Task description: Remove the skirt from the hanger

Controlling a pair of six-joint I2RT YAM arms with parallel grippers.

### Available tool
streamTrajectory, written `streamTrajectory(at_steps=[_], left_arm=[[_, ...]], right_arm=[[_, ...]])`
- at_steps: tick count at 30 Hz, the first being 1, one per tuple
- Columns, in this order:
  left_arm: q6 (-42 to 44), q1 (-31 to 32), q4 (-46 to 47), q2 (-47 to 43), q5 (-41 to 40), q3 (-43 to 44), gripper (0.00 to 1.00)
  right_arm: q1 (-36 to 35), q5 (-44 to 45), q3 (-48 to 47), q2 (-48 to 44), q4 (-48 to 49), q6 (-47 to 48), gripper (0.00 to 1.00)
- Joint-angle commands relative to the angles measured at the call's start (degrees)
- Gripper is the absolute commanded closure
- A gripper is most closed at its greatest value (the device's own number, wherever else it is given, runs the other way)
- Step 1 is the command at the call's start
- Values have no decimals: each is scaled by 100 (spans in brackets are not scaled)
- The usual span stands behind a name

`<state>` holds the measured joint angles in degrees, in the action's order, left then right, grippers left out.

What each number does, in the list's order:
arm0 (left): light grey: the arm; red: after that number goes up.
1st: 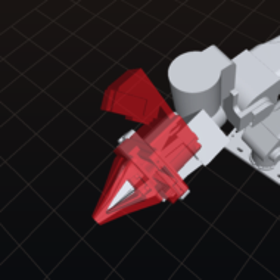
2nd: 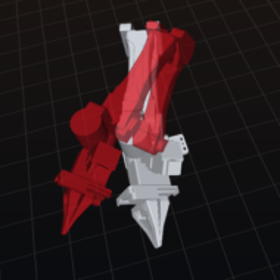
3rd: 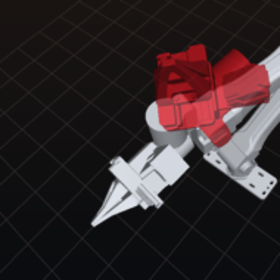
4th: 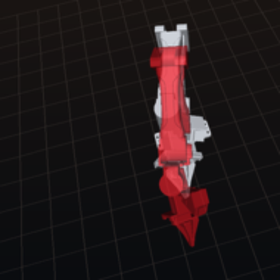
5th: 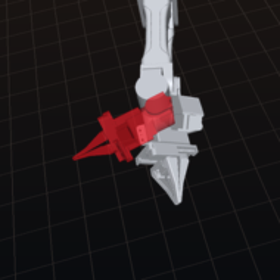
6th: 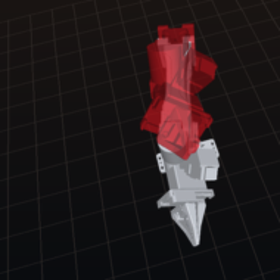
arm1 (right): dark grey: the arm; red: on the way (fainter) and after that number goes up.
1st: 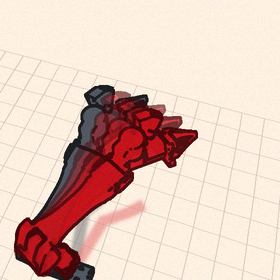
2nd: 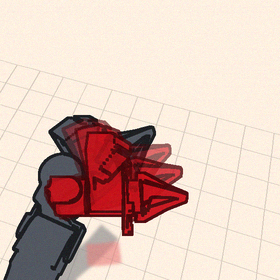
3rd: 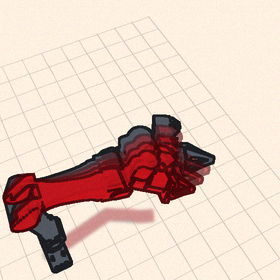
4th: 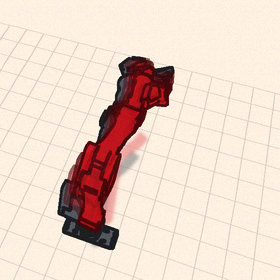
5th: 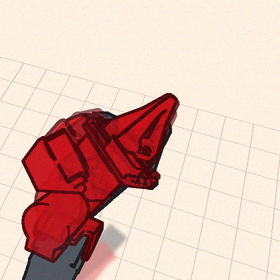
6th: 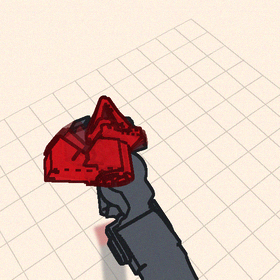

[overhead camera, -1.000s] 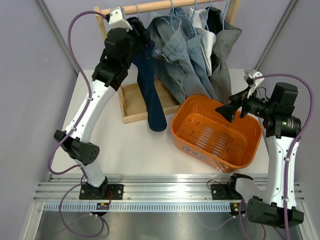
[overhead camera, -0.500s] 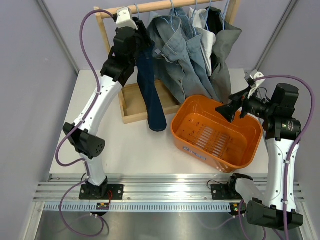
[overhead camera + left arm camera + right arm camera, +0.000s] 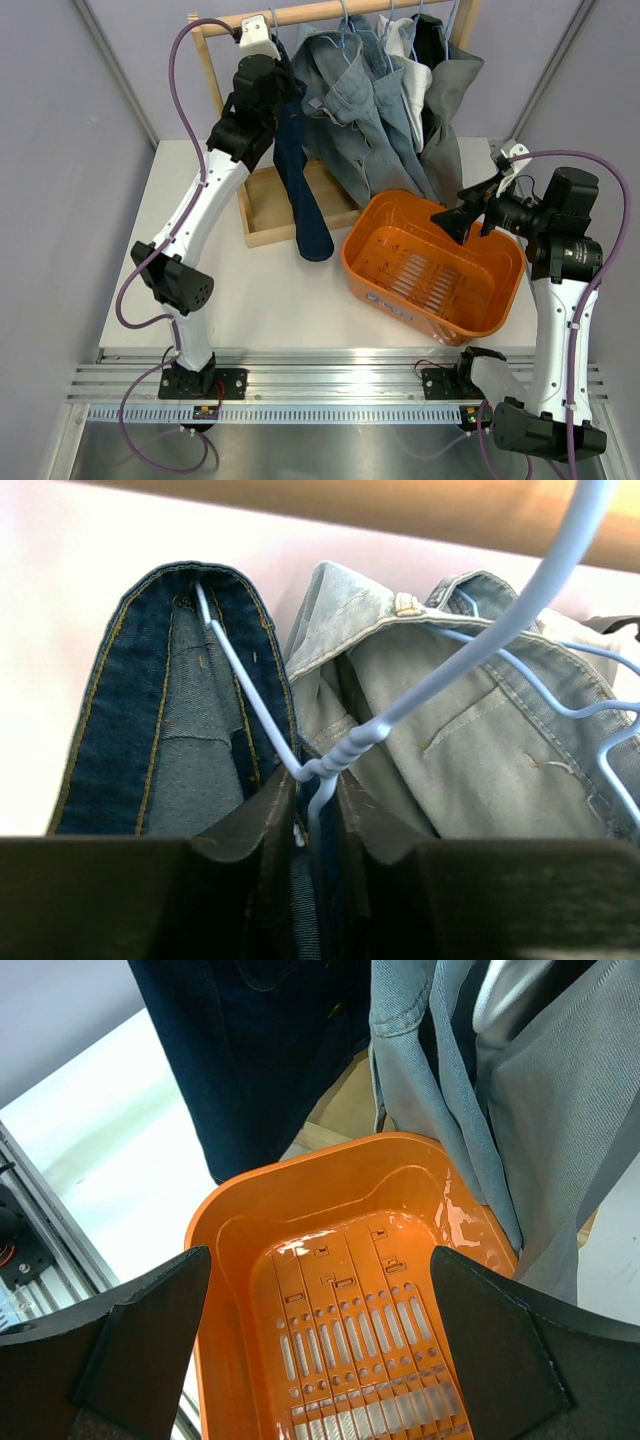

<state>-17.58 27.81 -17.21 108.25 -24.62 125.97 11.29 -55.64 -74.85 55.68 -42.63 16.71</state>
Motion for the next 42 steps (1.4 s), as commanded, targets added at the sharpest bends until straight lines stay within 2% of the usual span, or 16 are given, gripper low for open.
streamTrajectory(at_steps=[1, 5, 10, 32, 37, 42], left_arm=[[71, -4, 420, -163, 10, 279, 81], [141, -13, 429, -374, 177, 393, 93], [115, -13, 464, -620, 467, 367, 100], [115, -74, 306, -1420, 1126, -292, 100], [132, -83, 245, -1981, 1302, -1081, 100], [290, -83, 175, -2606, 1627, -1838, 100]], right_arm=[[-13, -132, -12, -119, 220, -80, 0], [-13, -132, 5, -154, 194, -63, 0], [-21, -167, 32, -145, 238, -115, 1], [-13, -211, 137, -163, 168, -115, 1], [-13, -333, 137, -154, 19, 25, 1], [-13, -851, 93, -40, -561, 561, 0]])
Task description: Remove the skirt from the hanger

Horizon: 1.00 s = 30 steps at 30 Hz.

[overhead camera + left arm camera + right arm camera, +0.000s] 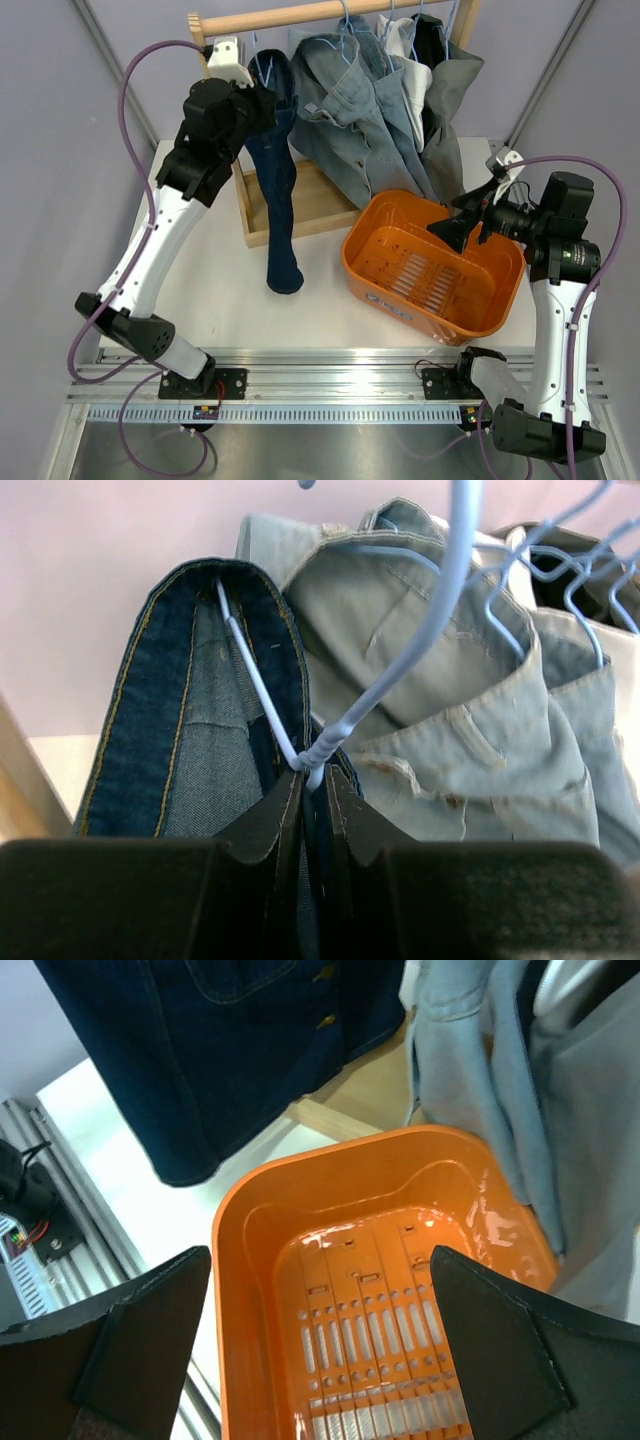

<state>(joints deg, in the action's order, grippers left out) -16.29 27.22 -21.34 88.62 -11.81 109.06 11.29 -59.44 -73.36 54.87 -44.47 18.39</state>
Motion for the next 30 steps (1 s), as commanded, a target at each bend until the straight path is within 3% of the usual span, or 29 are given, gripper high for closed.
streamTrajectory(at_steps=[1, 9, 14, 22, 30], left_arm=[[170, -24, 561, -749, 390, -252, 100], [171, -94, 500, -1900, 1040, -1517, 100], [162, -173, 351, -2304, 1585, -1879, 100], [-23, -305, 614, -2288, 1612, -2046, 100], [-164, -393, 491, -2358, 2629, -2300, 100]], right_arm=[[-21, -524, -73, 59, -448, 471, 0], [-56, -876, -222, 331, -958, 920, 1], [-399, -806, -266, 436, -1038, 1000, 1], [-751, -718, -257, 551, -765, 736, 0], [-865, -674, -73, 472, -739, 727, 0]])
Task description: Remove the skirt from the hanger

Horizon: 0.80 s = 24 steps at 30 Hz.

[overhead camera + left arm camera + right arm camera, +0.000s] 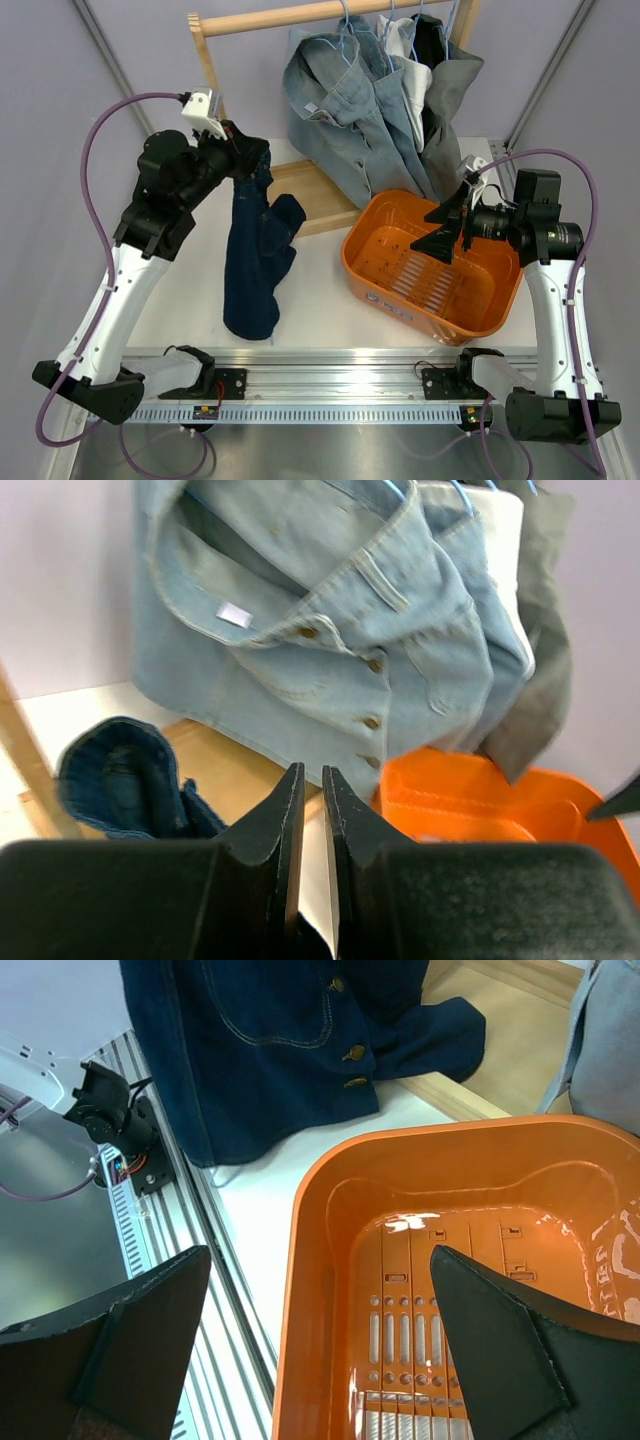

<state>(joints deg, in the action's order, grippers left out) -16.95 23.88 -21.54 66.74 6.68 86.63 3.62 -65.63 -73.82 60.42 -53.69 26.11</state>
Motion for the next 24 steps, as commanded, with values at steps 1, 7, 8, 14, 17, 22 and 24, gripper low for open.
streamTrajectory(at_steps=[1, 7, 8, 14, 17, 22, 24], left_arm=[[-89, -59, 484, -214, 782, -102, 100], [-63, -76, 362, -495, 2308, -507, 100], [-54, -85, 335, -530, 2503, -507, 100], [227, -76, -376, -460, 3805, -208, 100], [228, -76, -710, -530, 3990, -234, 100], [-220, -76, -632, -1048, 4079, -1120, 100], [-423, -85, -632, -1443, 4026, -1735, 100]], right_arm=[[-124, -56, -18, -83, 210, -62, 1], [-923, -38, -79, 206, 473, -89, 0], [-1081, -3, -115, 268, 482, -1, 1], [-1908, -56, -440, 812, 728, 896, 1], [-2031, -126, -747, 1181, 992, 694, 0], [-2330, -91, -976, 1533, 1036, 703, 1], [-2497, -56, -880, 1569, 1019, 764, 0]])
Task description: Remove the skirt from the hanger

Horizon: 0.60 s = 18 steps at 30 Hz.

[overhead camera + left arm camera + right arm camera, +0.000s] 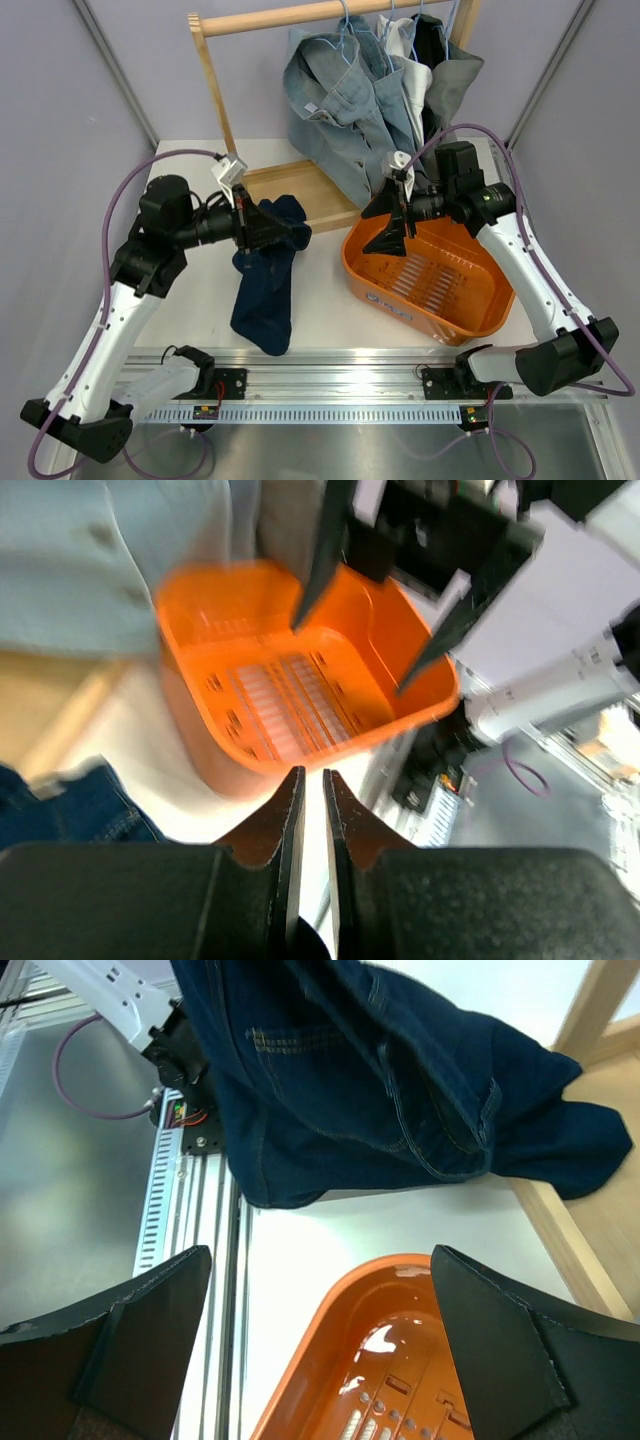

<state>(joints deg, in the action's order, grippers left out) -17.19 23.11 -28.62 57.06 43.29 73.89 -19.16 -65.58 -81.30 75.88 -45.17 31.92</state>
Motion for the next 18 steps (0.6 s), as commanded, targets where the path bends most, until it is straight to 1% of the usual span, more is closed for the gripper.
streamTrajectory(at_steps=[1, 2, 5, 8, 9, 11, 12, 13, 15, 16, 18], left_arm=[[-486, 0, 6, -607, 234, -646, 100], [-531, -9, -20, -869, 163, -987, 100], [-627, -9, -30, -1126, -171, -1114, 100], [-645, -9, 50, -838, -443, -369, 100], [-628, -9, -3, -419, -479, 399, 100], [-549, 0, -205, 84, -418, 1273, 100], [-522, 0, -249, 513, -365, 2069, 100], [-487, 0, -345, 708, -260, 2408, 100], [-435, -35, -503, 1008, -128, 2936, 100], [-339, -35, -730, 1174, -14, 3165, 100], [-259, -44, -908, 1185, 48, 3045, 100]], right_arm=[[-263, -51, -89, 41, 166, 191, 1], [-351, -43, -36, 50, 157, 200, 1], [-457, 63, 140, 50, 166, 218, 1], [-527, 124, 184, 94, 87, 279, 1], [-554, 142, 115, 120, -17, 375, 1], [-563, 160, 9, 225, -141, 481, 1], [-580, 160, -96, 269, -228, 534, 0], [-589, 168, -132, 322, -238, 552, 1], [-598, 186, -193, 349, -229, 552, 0], [-607, 212, -211, 349, -229, 561, 1], [-607, 239, -211, 323, -177, 561, 1]])
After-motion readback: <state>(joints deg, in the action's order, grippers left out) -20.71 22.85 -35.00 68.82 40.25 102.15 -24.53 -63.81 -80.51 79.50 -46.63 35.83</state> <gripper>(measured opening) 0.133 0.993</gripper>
